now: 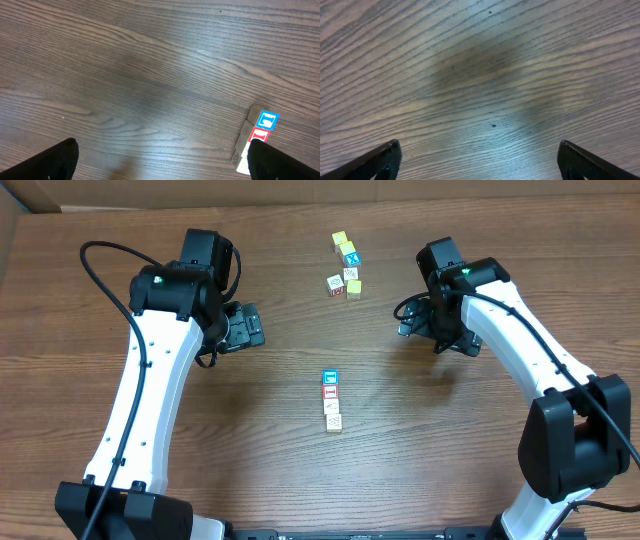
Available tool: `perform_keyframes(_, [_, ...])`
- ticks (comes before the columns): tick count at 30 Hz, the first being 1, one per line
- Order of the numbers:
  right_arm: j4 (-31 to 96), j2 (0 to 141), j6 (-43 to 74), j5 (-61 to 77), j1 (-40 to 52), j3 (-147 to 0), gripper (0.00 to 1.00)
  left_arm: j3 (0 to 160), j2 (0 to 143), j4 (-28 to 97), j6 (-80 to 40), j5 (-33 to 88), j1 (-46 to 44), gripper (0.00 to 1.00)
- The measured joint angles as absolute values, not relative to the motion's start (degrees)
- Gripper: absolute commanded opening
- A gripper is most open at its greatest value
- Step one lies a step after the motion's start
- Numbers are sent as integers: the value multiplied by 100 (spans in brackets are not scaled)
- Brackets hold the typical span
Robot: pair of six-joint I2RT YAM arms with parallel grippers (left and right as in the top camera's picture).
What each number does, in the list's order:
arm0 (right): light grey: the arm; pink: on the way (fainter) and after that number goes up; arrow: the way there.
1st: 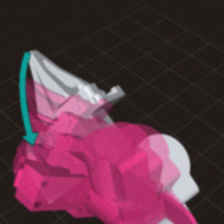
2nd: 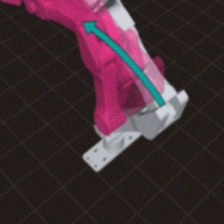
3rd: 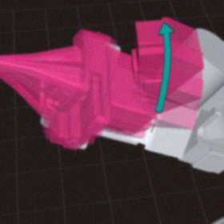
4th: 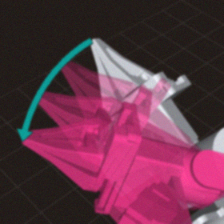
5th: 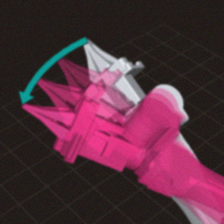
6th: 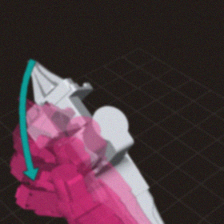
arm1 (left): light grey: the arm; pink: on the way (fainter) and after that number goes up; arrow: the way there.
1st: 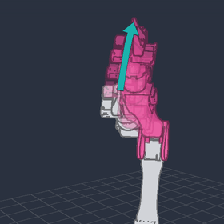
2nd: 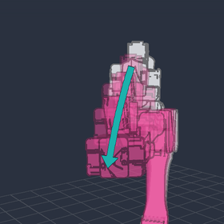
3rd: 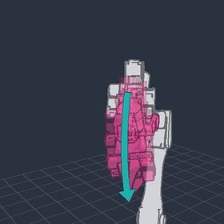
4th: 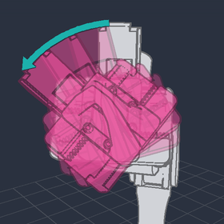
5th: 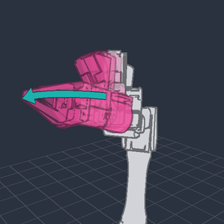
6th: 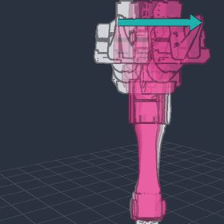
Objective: Flip 4 blocks
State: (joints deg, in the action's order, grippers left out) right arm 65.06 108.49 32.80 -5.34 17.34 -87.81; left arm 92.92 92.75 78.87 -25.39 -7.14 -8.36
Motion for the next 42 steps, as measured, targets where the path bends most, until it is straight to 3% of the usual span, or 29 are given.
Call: perform_keyframes(42, [6219,10831,3277,-580,1734,-8781,100,9292,9275,7889,-2539,-714,-836,100])
